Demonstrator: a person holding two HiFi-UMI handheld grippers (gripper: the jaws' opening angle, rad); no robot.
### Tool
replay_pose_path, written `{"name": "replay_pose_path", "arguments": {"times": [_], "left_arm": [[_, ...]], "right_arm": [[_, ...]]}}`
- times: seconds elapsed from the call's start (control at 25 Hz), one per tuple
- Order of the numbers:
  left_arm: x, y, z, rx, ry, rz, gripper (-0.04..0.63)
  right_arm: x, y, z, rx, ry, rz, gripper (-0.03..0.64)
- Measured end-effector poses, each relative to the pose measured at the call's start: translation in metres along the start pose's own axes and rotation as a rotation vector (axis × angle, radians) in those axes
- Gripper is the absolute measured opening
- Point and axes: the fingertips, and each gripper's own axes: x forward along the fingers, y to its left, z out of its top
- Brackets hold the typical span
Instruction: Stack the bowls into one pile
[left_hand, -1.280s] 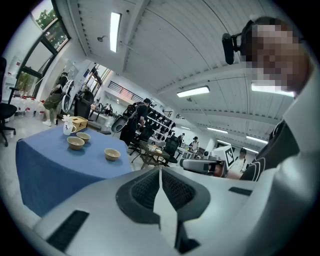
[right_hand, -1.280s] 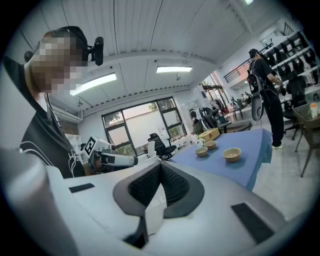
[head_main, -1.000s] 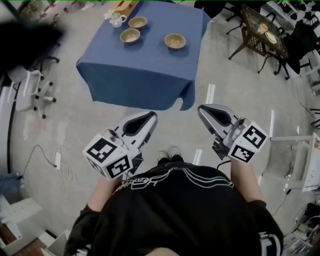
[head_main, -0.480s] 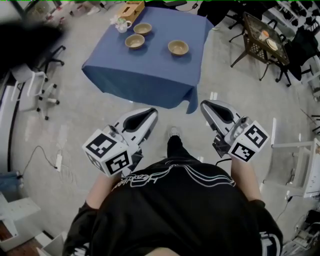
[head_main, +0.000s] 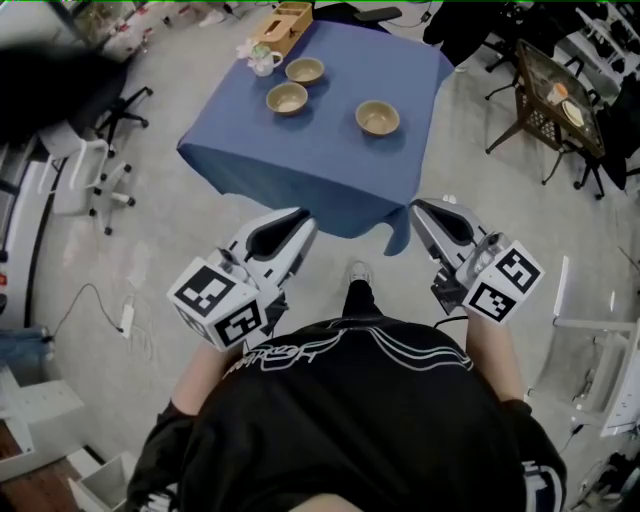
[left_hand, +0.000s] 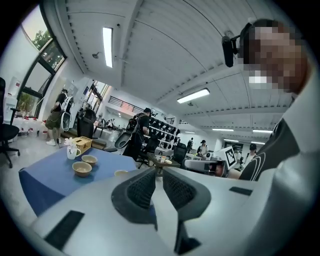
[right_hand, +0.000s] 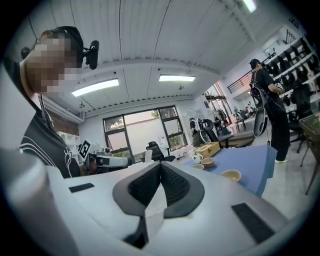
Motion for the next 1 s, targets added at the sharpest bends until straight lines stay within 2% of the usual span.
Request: {"name": "replay_pose_path", "arguments": {"times": [0.12,0.28,0.32,0.64,0.8,1.0], "left_arm": [[0.030,0.022,0.019,0.002,-0.015,0.012,0.077],[0.075,0.051,0.040,-0.003,-0.011,0.013,0.211],[0.085,0.058,0.044,-0.004,-0.011,0.017,0.228],[0.148,0.103,0.063,-0.035,-0.003,0.066,0.268],[0.163,0.116,0.072,-0.045,-0.025,0.080,0.268],[0.178,0.126,0.080,-0.022,-0.039,0.105,0.268]], "right_arm": [[0.016,-0.039,0.010,0.018,0.011,0.013,0.026],[0.039,-0.093,0.025,0.033,0.022,0.034,0.027],[0.045,-0.105,0.028,0.036,0.025,0.040,0.026],[0.081,-0.176,0.045,0.052,0.048,0.093,0.028],[0.087,-0.189,0.053,0.041,0.056,0.125,0.027],[0.090,-0.201,0.063,0.020,0.054,0.159,0.028]]}}
